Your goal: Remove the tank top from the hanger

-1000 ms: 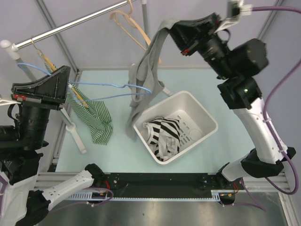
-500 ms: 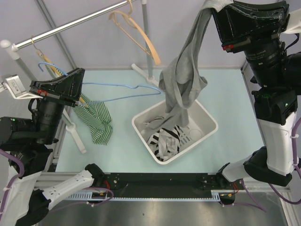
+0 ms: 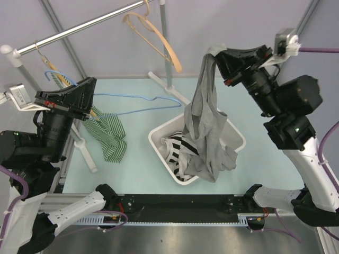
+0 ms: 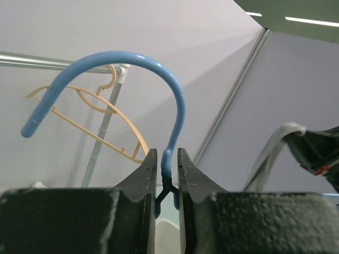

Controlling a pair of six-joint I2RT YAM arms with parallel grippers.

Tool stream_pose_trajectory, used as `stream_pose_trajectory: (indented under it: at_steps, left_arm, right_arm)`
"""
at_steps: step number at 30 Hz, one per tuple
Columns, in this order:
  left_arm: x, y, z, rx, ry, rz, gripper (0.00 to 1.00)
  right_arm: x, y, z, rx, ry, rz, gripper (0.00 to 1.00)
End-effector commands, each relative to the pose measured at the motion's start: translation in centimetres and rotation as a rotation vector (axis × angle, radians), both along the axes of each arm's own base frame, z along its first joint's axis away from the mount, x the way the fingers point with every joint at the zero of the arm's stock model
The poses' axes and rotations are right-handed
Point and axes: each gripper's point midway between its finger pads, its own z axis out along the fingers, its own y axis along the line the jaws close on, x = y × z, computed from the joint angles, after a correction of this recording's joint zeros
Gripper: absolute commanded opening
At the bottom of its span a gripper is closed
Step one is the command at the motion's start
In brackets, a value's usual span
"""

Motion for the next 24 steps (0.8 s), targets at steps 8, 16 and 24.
stream_pose_trajectory:
  at_steps: [8, 16, 24]
  left_arm:
    - [0.9, -2.2, -0.3, 0.042, 0.011, -0.055, 0.00]
    - [1.8, -3.4, -1.2, 0.075, 0.027, -0.073, 0.00]
    - [3.7, -5.9, -3.3, 0.150, 0.079, -0.108, 0.00]
  right_arm:
    - [3.2, -5.7, -10.9, -0.127, 0.267, -0.342, 0.00]
    - [1.8, -8.2, -26.1, -0.169, 0.677, -0.410, 0.00]
    - [0.8, -4.8, -33.1, -0.327, 0.894, -0.259, 0.24]
